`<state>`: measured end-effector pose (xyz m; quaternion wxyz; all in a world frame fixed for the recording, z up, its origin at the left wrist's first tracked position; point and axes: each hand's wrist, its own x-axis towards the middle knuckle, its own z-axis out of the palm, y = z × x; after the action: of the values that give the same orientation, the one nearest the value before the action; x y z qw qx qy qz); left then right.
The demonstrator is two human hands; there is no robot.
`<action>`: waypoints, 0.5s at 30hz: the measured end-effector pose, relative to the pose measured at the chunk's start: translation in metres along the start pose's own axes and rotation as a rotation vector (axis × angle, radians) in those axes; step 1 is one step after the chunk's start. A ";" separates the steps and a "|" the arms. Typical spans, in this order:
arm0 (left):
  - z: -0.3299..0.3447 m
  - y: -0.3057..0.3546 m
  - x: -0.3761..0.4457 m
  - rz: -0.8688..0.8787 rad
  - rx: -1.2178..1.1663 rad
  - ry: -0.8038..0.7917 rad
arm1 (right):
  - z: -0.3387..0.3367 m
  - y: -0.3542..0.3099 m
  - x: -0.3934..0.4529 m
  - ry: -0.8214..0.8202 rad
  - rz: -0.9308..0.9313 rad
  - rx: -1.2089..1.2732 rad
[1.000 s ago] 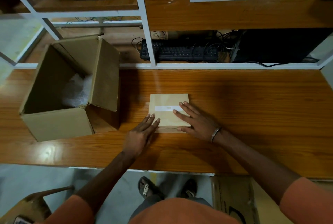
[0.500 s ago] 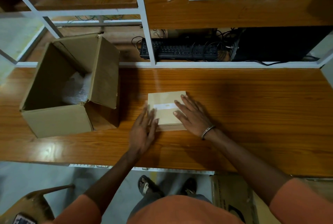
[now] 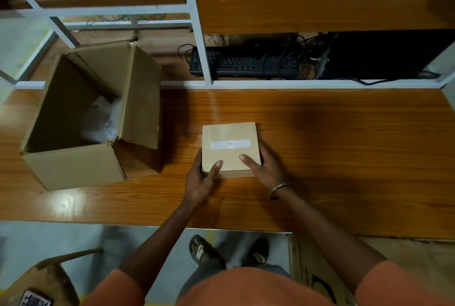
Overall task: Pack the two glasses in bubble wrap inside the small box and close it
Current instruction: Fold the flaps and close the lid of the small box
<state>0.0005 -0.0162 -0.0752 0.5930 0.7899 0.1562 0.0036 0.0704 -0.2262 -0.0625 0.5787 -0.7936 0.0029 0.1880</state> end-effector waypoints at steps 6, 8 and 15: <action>0.002 0.000 0.012 -0.023 0.005 0.003 | -0.012 -0.008 0.004 -0.022 0.004 -0.079; 0.005 0.003 0.013 -0.014 0.033 0.012 | -0.009 -0.010 0.000 -0.021 0.034 -0.091; 0.014 0.010 0.013 0.008 0.067 0.061 | 0.000 -0.005 -0.009 0.048 0.044 -0.047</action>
<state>0.0176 -0.0288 -0.0724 0.5612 0.8095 0.1710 0.0251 0.0632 -0.2267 -0.0555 0.5551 -0.8111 0.0299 0.1820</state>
